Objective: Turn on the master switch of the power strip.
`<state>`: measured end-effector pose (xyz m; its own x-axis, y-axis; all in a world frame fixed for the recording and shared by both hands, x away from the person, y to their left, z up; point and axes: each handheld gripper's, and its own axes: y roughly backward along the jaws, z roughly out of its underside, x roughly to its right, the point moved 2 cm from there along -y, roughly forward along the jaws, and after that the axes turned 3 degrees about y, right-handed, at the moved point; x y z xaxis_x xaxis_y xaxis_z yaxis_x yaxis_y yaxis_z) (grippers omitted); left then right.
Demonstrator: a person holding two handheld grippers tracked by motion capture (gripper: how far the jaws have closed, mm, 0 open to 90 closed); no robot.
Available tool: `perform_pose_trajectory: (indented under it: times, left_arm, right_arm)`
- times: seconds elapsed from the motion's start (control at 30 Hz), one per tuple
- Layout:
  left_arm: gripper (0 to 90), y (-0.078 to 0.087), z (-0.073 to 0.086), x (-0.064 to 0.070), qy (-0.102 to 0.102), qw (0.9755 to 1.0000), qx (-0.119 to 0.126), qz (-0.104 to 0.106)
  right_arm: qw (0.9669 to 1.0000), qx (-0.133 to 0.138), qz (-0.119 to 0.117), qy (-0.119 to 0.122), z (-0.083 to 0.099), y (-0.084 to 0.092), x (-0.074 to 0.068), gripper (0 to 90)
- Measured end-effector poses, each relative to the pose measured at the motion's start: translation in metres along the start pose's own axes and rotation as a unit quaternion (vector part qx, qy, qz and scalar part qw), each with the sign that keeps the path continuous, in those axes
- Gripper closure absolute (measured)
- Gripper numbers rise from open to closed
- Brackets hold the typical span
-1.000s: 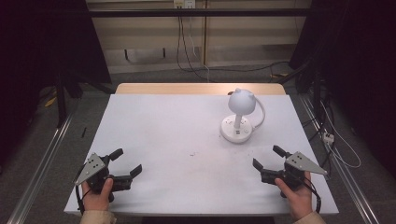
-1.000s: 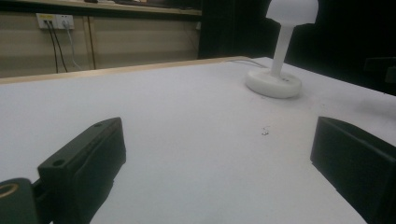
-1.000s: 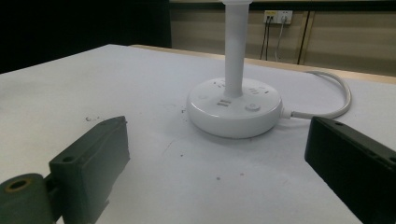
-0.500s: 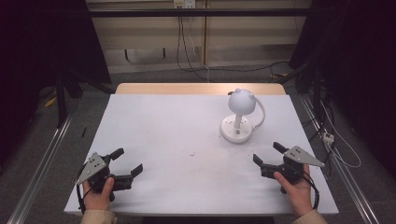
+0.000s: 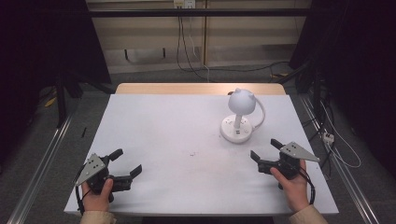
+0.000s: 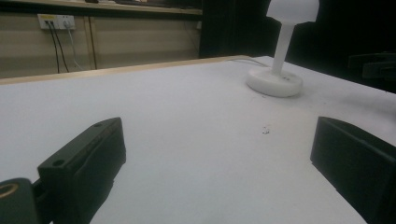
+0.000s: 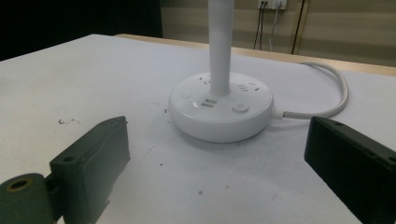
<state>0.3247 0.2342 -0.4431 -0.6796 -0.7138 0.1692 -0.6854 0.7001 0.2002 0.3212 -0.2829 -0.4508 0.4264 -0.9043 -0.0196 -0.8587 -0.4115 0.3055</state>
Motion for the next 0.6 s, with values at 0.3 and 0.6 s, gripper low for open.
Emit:
perform_pose_trajectory:
  times: [0.3, 0.6]
  left_arm:
    - [3.0, 0.001, 0.000, 0.000, -0.002, 1.0000, -0.001, 0.000]
    - [3.0, 0.000, -0.001, 0.000, 0.000, 1.0000, 0.002, -0.001]
  right_arm:
    - [0.9999, -0.001, 0.007, 0.007, -0.004, -0.009, 0.005, 8.6]
    - [0.9999, -0.003, 0.008, 0.009, -0.008, -0.011, 0.007, 10.3]
